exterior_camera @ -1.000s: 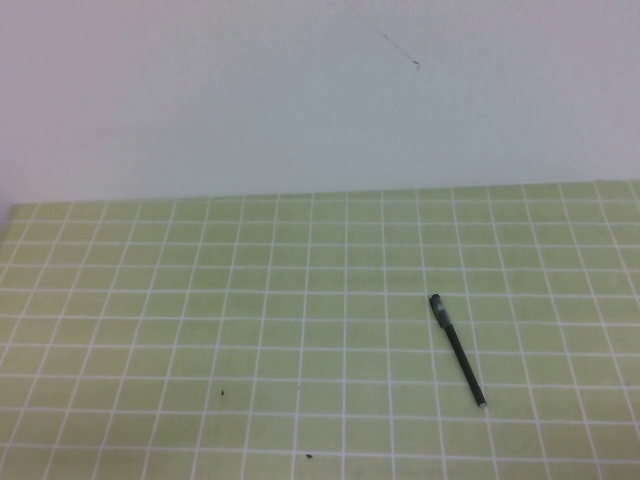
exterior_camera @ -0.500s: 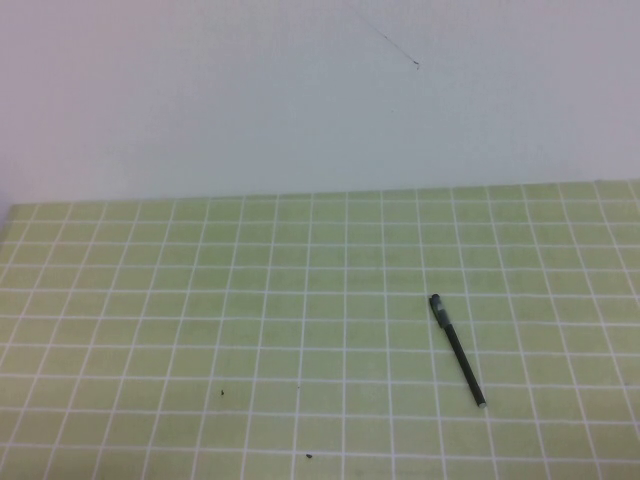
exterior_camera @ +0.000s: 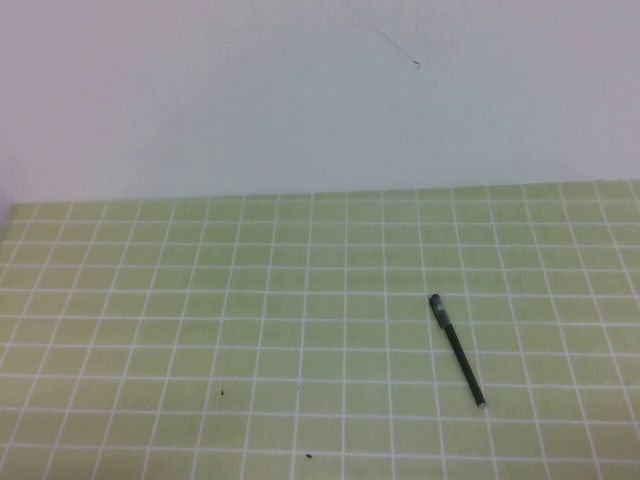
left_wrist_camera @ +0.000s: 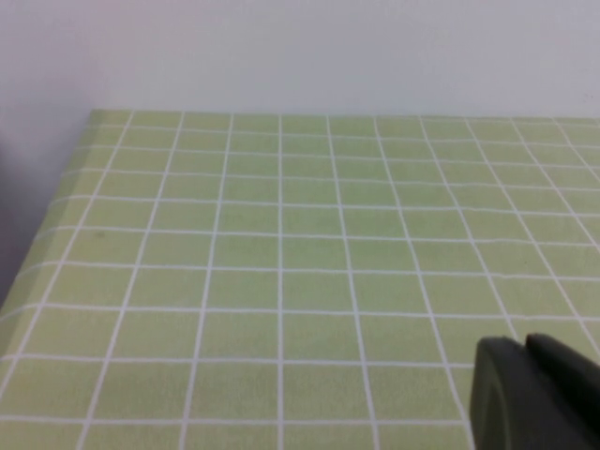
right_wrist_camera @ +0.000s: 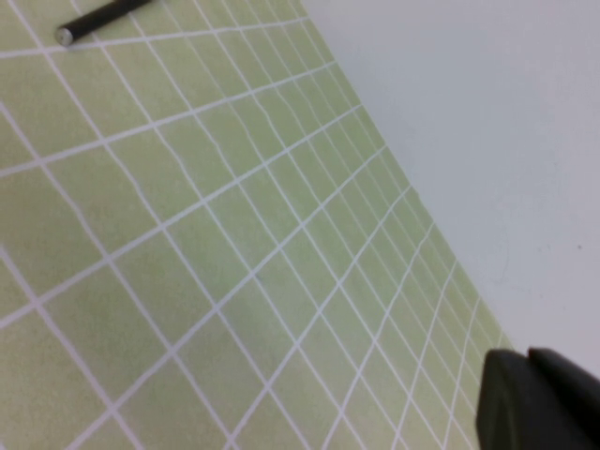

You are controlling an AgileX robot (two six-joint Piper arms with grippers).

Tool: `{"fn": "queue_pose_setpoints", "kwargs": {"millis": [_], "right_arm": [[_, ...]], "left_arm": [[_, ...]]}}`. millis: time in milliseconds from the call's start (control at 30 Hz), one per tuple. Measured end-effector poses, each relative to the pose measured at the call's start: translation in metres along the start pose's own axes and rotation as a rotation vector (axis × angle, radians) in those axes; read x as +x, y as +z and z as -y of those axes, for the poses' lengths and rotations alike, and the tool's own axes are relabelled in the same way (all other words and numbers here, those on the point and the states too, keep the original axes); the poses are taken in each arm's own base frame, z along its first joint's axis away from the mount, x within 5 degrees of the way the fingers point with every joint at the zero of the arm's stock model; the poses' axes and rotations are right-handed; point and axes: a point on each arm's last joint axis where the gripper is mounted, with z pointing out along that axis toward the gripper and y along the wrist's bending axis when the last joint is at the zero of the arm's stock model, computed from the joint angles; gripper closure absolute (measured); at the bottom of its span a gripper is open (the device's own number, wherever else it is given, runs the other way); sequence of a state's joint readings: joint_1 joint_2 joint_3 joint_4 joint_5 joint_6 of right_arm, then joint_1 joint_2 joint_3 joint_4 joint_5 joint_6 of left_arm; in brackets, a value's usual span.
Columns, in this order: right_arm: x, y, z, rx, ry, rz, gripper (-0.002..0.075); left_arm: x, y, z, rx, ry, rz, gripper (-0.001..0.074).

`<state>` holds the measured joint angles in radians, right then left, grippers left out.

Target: Cap the pen

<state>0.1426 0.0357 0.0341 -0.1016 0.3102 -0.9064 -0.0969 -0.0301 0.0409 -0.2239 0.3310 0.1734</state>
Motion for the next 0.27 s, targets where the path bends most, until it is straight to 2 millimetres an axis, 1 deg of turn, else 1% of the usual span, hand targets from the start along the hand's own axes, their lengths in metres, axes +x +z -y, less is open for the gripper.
{"fn": "queue_pose_setpoints", "kwargs": {"millis": [133,267], "right_arm": [[0.0,0.0,0.0,0.0,0.0,0.0,0.0729],[0.0,0.0,0.0,0.0,0.0,0.0,0.0729]], "left_arm": [[0.0,0.0,0.0,0.0,0.008,0.0,0.0735],[-0.0022,0.0,-0.0006,-0.008,0.103,0.024,0.0735]]}}
